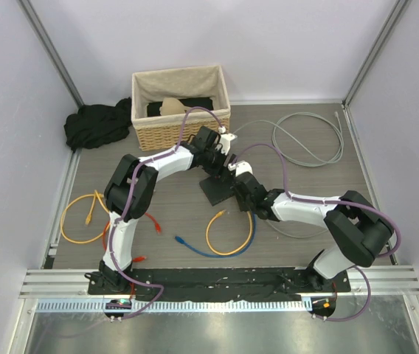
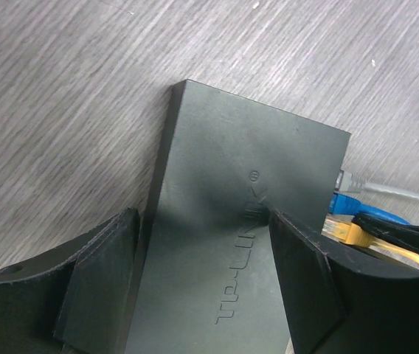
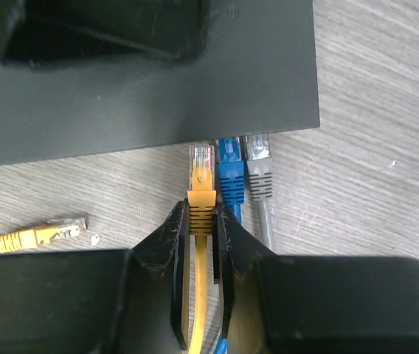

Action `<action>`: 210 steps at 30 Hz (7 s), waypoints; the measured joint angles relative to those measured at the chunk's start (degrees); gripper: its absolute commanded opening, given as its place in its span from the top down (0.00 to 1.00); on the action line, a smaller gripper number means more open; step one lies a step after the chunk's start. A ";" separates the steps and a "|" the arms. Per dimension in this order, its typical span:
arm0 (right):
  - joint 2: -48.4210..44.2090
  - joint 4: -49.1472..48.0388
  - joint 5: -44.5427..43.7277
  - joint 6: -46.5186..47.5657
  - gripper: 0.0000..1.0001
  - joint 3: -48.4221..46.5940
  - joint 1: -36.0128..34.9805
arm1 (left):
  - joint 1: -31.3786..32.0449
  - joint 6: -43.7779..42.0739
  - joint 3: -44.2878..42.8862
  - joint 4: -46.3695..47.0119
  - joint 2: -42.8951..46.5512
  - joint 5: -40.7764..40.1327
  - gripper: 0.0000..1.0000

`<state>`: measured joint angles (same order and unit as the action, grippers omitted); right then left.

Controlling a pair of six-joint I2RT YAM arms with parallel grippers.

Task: Insert the plug into the switch port
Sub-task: Insert the connector into the switch port.

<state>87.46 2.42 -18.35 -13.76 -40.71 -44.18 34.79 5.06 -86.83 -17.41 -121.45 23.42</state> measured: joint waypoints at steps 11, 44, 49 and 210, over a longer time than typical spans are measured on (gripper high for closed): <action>1.66 0.98 0.11 2.67 0.99 -1.70 0.00 | -0.39 -1.29 0.00 -0.17 -0.11 2.34 0.26; 2.36 -0.66 4.00 8.94 0.99 -1.44 0.11 | -2.62 -9.97 2.29 -1.29 0.52 11.47 0.32; 0.98 -0.98 5.84 10.58 0.99 -0.07 -1.36 | -2.54 -11.32 7.48 -1.75 4.26 11.43 0.32; 9.11 2.60 14.73 12.22 0.90 -10.51 -4.02 | -3.80 -2.95 16.79 0.59 12.31 -1.64 0.08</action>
<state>96.57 5.02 -3.62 -1.54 -51.22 -48.21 30.98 2.11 -70.04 -16.82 -109.14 21.78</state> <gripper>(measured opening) 0.073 0.877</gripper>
